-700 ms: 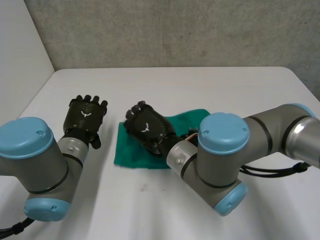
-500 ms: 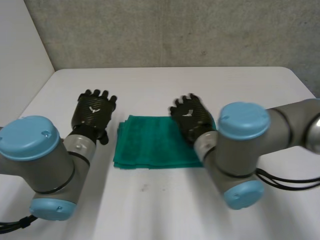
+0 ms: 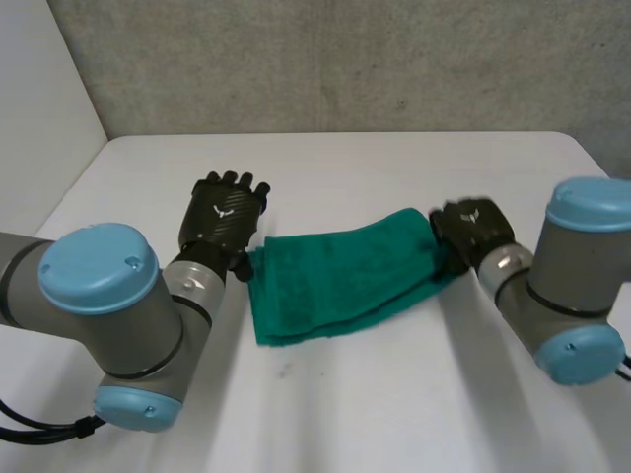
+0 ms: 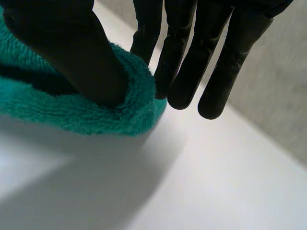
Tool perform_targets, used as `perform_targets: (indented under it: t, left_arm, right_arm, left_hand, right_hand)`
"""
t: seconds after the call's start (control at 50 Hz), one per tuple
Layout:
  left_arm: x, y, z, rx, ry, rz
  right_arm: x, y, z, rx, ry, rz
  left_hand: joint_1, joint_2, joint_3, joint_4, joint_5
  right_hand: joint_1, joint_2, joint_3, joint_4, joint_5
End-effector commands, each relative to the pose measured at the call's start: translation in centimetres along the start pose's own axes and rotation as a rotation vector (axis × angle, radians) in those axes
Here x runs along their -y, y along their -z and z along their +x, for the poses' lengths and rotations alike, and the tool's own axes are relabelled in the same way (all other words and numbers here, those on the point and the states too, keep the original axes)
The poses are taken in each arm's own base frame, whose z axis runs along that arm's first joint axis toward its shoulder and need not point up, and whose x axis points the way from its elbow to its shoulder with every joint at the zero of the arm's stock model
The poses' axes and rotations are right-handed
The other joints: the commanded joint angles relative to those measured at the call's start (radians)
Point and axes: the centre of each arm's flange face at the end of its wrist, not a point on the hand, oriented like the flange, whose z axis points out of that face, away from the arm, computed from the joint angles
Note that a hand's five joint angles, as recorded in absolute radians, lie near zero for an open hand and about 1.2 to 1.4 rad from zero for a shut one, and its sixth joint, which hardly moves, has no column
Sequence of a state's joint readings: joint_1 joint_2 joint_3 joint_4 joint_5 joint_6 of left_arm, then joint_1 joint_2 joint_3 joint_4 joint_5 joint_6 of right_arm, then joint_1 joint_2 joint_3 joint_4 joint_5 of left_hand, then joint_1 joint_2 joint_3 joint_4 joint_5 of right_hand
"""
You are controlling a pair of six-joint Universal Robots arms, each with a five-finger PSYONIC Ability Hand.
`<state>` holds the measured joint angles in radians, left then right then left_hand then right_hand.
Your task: Fold the towel.
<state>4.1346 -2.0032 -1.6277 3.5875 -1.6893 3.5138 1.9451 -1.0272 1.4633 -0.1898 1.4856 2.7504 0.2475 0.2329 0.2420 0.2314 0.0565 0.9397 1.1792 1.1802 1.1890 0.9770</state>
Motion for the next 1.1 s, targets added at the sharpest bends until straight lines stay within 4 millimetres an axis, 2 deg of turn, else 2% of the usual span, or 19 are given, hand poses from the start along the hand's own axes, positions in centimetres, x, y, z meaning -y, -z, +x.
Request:
perform_targets:
  t: [0.02,0.06,0.08,0.1,0.18,0.2,0.22,0.26,0.28,0.3,0.38,0.48,0.62,0.7,0.86,0.9,1.04,1.06,1.1]
  left_arm:
    - [0.3,0.0,-2.6,0.079,0.003,-0.014]
    - [0.4,-0.1,-3.3,0.122,0.007,-0.02]
    - [0.4,-0.1,-3.5,0.138,0.01,-0.024]
    - [0.4,-0.1,-3.5,0.138,0.01,-0.024]
    - [0.4,-0.2,-4.1,0.175,0.027,-0.029]
    - [0.5,-0.3,-4.2,0.178,0.035,-0.025]
    - [0.5,-0.3,-4.2,0.178,0.035,-0.025]
    - [0.8,-0.6,-4.4,0.184,0.069,-0.011]
    - [0.8,-0.7,-4.3,0.182,0.077,-0.008]
    - [0.8,-0.8,-4.3,0.182,0.086,-0.007]
    - [1.2,-1.1,-3.7,0.163,0.133,0.015]
    - [1.8,-1.2,-1.1,0.081,0.191,0.039]
    - [0.4,-0.7,1.9,-0.042,0.248,-0.064]
    - [-1.7,-0.7,2.9,-0.069,0.245,-0.204]
    - [-5.5,0.0,2.9,-0.023,0.186,-0.405]
    - [-5.7,0.1,3.0,-0.023,0.183,-0.417]
    - [-5.1,0.3,2.7,-0.027,0.189,-0.406]
    - [-3.1,0.3,2.0,-0.016,0.201,-0.352]
    - [-1.9,0.3,1.6,-0.012,0.211,-0.317]
  right_arm:
    - [7.3,1.8,-8.0,0.185,0.095,0.205]
    - [6.9,2.8,-13.7,0.33,0.175,0.208]
    - [6.9,2.8,-13.7,0.331,0.175,0.208]
    - [5.3,4.2,-17.8,0.473,0.283,0.201]
    - [4.3,5.0,-19.2,0.554,0.328,0.193]
    - [4.2,5.0,-19.4,0.568,0.333,0.194]
    - [4.2,4.9,-19.2,0.564,0.321,0.194]
    - [4.8,4.4,-18.5,0.538,0.267,0.207]
    - [5.2,4.1,-18.0,0.52,0.238,0.213]
    - [6.2,3.4,-16.1,0.476,0.163,0.22]
    - [6.9,1.8,-11.3,0.373,-0.026,0.188]
    - [6.6,1.1,-8.9,0.314,-0.179,0.141]
    - [6.3,1.0,-8.5,0.307,-0.226,0.076]
    - [4.3,-0.5,-9.3,0.326,-0.231,-0.037]
    - [2.3,-1.9,-9.9,0.32,-0.22,-0.159]
    - [1.9,-2.0,-9.9,0.308,-0.204,-0.182]
    - [2.1,-2.0,-9.8,0.277,-0.097,-0.196]
    - [2.4,-1.8,-9.8,0.277,-0.092,-0.189]
    - [3.2,-1.6,-9.5,0.27,-0.093,-0.168]
  left_hand:
    - [-0.022,-0.008,-0.017,-0.006,-0.006]
    - [-0.028,-0.013,-0.023,-0.012,-0.012]
    - [-0.031,-0.016,-0.026,-0.015,-0.015]
    - [-0.031,-0.016,-0.026,-0.015,-0.015]
    - [-0.031,-0.016,-0.026,-0.015,-0.015]
    - [-0.028,-0.014,-0.023,-0.012,-0.012]
    - [-0.028,-0.014,-0.023,-0.012,-0.012]
    - [-0.025,-0.011,-0.02,-0.009,-0.009]
    - [-0.022,-0.008,-0.017,-0.006,-0.006]
    - [-0.022,-0.008,-0.017,-0.006,-0.006]
    - [-0.013,0.001,-0.008,0.003,0.003]
    - [0.007,0.022,0.012,0.023,0.023]
    - [0.016,0.031,0.021,0.032,0.032]
    - [0.022,0.036,0.027,0.038,0.038]
    - [-0.005,0.01,0.001,0.012,0.012]
    - [-0.013,0.001,-0.008,0.003,0.003]
    - [-0.028,-0.014,-0.023,-0.012,-0.012]
    - [-0.034,-0.019,-0.028,-0.018,-0.017]
    - [-0.037,-0.022,-0.031,-0.021,-0.02]
  right_hand:
    - [0.457,0.217,0.216,0.207,0.245]
    - [0.457,0.217,0.216,0.207,0.245]
    - [0.457,0.217,0.216,0.207,0.245]
    - [0.457,0.217,0.216,0.207,0.245]
    - [0.457,0.217,0.216,0.207,0.245]
    - [0.222,-0.017,-0.018,-0.027,0.01]
    - [-0.28,-0.52,-0.521,-0.529,-0.492]
    - [-0.765,-1.005,-1.006,-1.014,-0.977]
    - [-0.765,-1.005,-1.006,-1.014,-0.977]
    - [-0.765,-1.005,-1.006,-1.014,-0.977]
    - [-0.765,-1.005,-1.006,-1.014,-0.977]
    - [-0.765,-1.005,-1.006,-1.014,-0.977]
    - [-0.765,-1.005,-1.006,-1.014,-0.977]
    - [-0.765,-1.005,-1.006,-1.014,-0.977]
    - [-0.765,-1.005,-1.006,-1.014,-0.977]
    - [-0.765,-1.005,-1.006,-1.014,-0.977]
    - [-0.765,-1.005,-1.006,-1.014,-0.977]
    - [-0.765,-1.005,-1.006,-1.014,-0.977]
    - [-0.765,-1.005,-1.006,-1.014,-0.977]
